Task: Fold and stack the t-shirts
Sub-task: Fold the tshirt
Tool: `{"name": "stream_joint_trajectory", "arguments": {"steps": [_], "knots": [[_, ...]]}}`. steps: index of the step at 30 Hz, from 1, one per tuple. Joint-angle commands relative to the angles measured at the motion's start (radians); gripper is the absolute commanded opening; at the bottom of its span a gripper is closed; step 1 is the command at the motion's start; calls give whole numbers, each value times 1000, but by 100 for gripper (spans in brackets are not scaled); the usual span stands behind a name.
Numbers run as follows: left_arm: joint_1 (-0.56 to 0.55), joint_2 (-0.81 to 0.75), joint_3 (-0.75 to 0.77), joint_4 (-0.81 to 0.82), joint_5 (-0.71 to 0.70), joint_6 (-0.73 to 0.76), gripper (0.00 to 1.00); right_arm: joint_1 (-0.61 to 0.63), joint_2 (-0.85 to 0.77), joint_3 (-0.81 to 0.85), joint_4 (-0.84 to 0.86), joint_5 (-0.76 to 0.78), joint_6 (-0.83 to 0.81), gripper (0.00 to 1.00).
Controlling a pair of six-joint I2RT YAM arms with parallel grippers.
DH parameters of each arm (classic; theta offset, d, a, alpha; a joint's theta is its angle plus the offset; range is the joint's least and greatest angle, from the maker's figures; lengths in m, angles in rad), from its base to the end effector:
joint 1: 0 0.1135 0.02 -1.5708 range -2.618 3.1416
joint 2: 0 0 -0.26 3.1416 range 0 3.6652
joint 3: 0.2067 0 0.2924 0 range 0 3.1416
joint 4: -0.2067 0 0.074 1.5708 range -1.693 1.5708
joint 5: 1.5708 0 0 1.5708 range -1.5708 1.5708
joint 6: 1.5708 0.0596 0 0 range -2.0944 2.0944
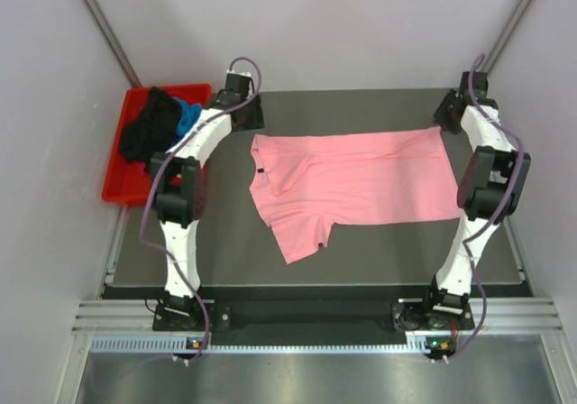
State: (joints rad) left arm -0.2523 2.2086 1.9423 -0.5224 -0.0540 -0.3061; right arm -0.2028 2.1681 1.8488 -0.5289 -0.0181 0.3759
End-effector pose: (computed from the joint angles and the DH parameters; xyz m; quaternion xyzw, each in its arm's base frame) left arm 0.5438 -0.1369 0.2102 -0.0351 0.9236 -0.0810 0.3731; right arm 0.5342 -0.1087 0.1954 0.2638 0.8974 0.0390 0.3514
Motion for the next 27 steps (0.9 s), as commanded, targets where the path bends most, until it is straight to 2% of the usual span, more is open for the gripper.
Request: {"name": "stream_joint_trajectory", "arguments": {"steps": [1,2,5,8,12,17,19,27], "knots": [[-34,-237,-162,37,162,48,54,88,-226,-101,15,-66,26,45],[-59,-301,-271,91,184,83,53,104,-253,-175,26,-71,34,46],[-129,-397,-428,172,197,183,53,172,-365,-331,79,-98,49,48],[-200,-432,-521,234,178,281,52,230,-467,-474,147,-154,73,50],[-234,-414,-560,275,195,297,50,301,-571,-609,208,-206,78,54],[-281,-365,-586,321,188,363,45,330,-668,-738,268,-240,90,57],[-303,-354,-591,329,160,383,43,332,-688,-755,270,-238,89,57],[-317,-267,-582,340,123,413,43,330,-720,-784,264,-227,73,58]]}}
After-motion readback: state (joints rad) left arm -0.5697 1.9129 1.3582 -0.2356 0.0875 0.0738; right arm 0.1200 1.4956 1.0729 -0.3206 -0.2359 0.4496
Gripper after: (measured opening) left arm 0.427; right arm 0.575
